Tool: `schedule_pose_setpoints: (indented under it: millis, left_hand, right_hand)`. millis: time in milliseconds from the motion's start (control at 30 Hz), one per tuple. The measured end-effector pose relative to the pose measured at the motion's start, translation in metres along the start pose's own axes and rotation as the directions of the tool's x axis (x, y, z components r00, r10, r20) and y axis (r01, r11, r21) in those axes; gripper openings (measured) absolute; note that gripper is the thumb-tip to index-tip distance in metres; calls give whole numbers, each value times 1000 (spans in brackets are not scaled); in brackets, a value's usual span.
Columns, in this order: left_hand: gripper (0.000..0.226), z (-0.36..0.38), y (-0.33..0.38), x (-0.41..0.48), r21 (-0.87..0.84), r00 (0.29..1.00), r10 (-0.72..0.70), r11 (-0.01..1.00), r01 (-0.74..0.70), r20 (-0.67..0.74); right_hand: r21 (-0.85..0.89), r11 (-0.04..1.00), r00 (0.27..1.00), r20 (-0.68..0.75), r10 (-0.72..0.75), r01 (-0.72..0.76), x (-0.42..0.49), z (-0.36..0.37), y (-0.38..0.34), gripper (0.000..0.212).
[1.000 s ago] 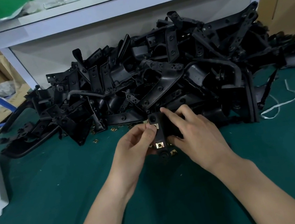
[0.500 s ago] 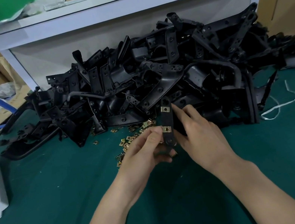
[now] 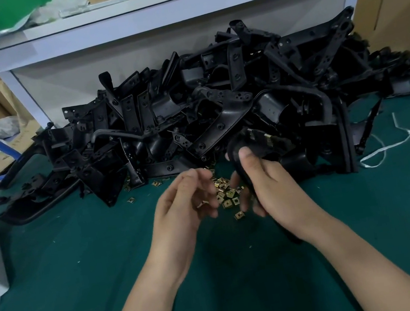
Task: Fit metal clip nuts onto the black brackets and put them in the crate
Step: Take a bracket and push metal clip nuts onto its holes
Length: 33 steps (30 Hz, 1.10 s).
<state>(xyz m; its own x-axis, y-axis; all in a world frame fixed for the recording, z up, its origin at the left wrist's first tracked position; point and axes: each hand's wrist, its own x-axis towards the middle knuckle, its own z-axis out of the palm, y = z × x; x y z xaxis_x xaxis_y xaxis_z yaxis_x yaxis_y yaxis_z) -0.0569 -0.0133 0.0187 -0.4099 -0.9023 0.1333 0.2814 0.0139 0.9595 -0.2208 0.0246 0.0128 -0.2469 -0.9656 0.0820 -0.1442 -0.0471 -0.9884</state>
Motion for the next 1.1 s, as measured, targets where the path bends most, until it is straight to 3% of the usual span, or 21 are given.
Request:
schedule_pose_setpoints:
  millis: [67, 133, 300, 500, 600, 667, 700, 767, 867, 1000, 1100]
  left_hand:
    - [33, -2, 1, 1, -29, 999, -4, 1000, 2, -53]
    - [38, -2, 2, 2, -41, 998, -3, 999, 0, -70]
    - [38, -3, 1, 2, -45, 998, 2, 999, -5, -65]
    - [40, -4, -2, 3, -38, 998, -9, 999, 6, -65]
    - [39, -5, -4, 5, -29, 998, -15, 1000, 13, -67]
    - [35, -5, -5, 4, -17, 998, -19, 1000, 18, -59]
    - [36, -4, -5, 3, -6, 999, -12, 1000, 12, -46]
    - [42, -2, -7, -1, 68, 1000, -8, 998, 9, -10]
    - [40, 6, -12, -9, 296, 999, -37, 955, 31, 12]
    - [17, 23, -17, -18, 422, 998, -58, 905, 48, 12]
    - [15, 46, -16, -26, 473, 992, -77, 881, 22, 97]
  right_hand:
    - [267, 961, 994, 102, 51, -77, 1, -1, -4, 52]
    - [389, 914, 985, 164, 58, -119, 2, -1, -7, 52]
    - [476, 850, 963, 242, 117, -223, 5, -2, -9, 58]
    - [458, 851, 954, 258, 152, -259, 4, -1, -11, 57]
    - [296, 940, 972, 209, 107, -168, 0, 0, -9, 52]
    - [1, 999, 991, 133, 33, -33, -6, 2, -7, 47]
    - [-193, 980, 995, 96, -22, 40, -8, 2, -5, 41]
    - [-524, 842, 991, 56, -119, 130, -10, 1, -4, 35]
    - [-825, 554, 979, -7, -204, 110, -15, -3, -6, 60]
    - [-929, 360, 975, 3, -220, 84, -31, -23, -7, 69]
    - [-929, 368, 983, -36, -180, 33, -52, -45, -8, 70]
